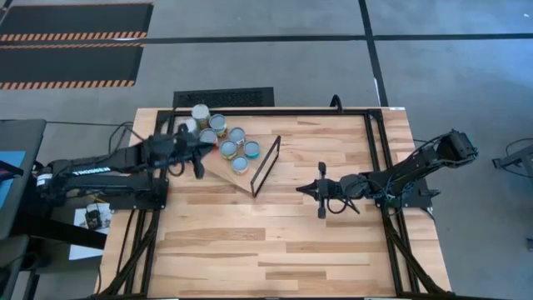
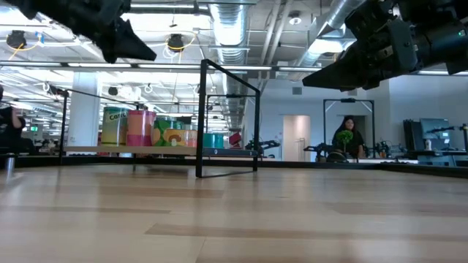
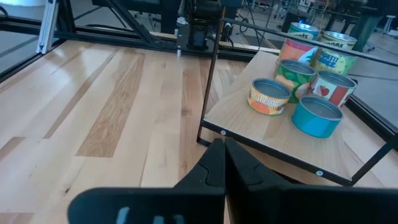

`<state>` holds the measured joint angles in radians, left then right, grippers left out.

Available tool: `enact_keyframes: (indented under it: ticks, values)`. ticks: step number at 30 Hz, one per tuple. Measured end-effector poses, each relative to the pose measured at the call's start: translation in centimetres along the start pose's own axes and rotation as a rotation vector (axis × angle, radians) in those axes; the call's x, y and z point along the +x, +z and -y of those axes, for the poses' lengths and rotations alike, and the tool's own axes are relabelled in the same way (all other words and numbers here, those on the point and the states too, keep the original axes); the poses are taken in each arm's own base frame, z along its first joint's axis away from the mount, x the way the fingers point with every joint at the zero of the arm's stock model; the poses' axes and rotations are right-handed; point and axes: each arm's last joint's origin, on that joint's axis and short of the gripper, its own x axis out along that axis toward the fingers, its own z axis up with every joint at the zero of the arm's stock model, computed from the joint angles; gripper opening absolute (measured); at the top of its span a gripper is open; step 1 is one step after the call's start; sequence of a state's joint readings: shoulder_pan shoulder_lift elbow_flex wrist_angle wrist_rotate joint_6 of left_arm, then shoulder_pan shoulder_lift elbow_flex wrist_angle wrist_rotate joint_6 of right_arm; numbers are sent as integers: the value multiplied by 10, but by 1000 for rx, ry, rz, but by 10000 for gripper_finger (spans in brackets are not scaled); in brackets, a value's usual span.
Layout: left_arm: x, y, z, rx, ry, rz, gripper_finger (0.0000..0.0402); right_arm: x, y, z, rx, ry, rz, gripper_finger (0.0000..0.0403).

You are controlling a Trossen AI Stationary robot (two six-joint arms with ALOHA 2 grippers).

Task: Pick and place cans onto a shelf
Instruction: Return to Home Position

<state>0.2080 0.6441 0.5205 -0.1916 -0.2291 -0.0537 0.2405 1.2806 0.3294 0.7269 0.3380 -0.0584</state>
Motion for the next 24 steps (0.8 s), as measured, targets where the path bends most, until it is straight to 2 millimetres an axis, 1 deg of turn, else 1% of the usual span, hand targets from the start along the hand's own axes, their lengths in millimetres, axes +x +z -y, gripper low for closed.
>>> enact_keyframes:
  ticks: [4, 7, 11, 15, 17, 20, 24]
  values:
    - [7, -21, 12, 39, -98, 52, 2, -3, 5, 2, 0, 49, 13, 11]
    - [11, -35, 17, 42, -191, 95, 1, -9, 10, 12, -3, 103, 18, 8]
    - [14, -53, 21, 16, -282, 137, 0, -20, 15, 36, -26, 141, -5, 5]
    - [16, -72, 20, -15, -294, 171, 0, -32, 17, 63, -35, 162, 8, 4]
    - [16, -79, 19, -25, -296, 186, 0, -39, 15, 74, -30, 171, 23, 4]
    - [15, -87, 18, -31, -299, 219, 0, -48, 7, 88, -21, 120, 37, 4]
    - [11, -92, 17, -36, -300, 247, 0, -60, -12, 93, -11, 58, 31, 3]
